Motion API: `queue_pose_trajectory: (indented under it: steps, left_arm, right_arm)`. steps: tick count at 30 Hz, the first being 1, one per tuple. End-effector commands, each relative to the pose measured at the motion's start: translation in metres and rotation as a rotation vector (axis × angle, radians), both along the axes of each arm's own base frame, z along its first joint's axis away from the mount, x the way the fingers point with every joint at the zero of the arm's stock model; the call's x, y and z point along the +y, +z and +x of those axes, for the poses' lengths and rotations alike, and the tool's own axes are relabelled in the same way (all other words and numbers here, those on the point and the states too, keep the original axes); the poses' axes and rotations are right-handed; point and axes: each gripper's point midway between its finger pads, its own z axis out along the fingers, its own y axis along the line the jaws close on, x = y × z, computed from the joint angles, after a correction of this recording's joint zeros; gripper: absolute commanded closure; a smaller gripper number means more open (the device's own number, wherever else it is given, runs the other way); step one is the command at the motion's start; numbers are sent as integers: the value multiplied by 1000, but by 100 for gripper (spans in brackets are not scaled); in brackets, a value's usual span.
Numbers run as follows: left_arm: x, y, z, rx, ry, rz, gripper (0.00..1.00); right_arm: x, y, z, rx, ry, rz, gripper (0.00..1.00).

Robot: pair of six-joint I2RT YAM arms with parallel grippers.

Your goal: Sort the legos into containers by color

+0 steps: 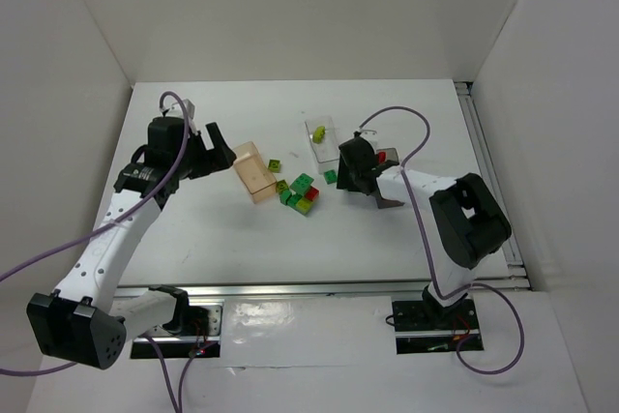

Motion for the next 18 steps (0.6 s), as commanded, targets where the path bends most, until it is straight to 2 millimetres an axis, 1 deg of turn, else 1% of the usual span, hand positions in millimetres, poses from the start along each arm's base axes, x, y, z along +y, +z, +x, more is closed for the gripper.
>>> queue_pose_trajectory:
  steps: [1, 2, 3, 4, 5, 8, 10, 13, 14, 15, 16, 17, 18]
  left_arm:
    - [-5, 1, 0, -19, -29, -10, 0]
    - [-5, 4, -1, -28, -29, -12, 0]
    - [-7, 6, 0, -40, -43, -10, 0]
    - [-6, 1, -1, -29, -43, -9, 0]
    - [-8, 4, 0, -40, -50, -16, 0]
    - [-8, 4, 0, -40, -51, -16, 0]
    - [-8, 4, 0, -40, -51, -16, 0]
    - [-8, 4, 0, -40, -51, -16, 0]
    - [-8, 4, 0, -40, -51, -16, 0]
    - [-6, 4, 1, -41, -42, -10, 0]
    - [-7, 5, 3, -41, -42, -10, 0]
    - [-5, 5, 4, -42, -34, -5, 0]
    - [-3, 4, 4, -43, -24, 2, 0]
  right_arm:
    - [4, -2, 15, -27, -27, 14, 40]
    - [4, -6, 15, -19, -27, 10, 43]
    - [6, -2, 18, -28, -27, 15, 46]
    - [6, -4, 19, -28, -27, 15, 46]
    - [7, -3, 21, -36, -27, 20, 48]
    - [7, 0, 21, -45, -21, 18, 63]
    - [6, 11, 22, -59, -28, 17, 67]
    - [10, 27, 22, -92, -13, 31, 69]
    - [9, 36, 21, -107, -13, 39, 69]
    - [9, 41, 21, -117, -13, 46, 69]
    - [14, 44, 16, -114, 14, 44, 70]
    - [21, 57, 14, -136, 31, 58, 70]
    - [24, 63, 11, -137, 49, 51, 70]
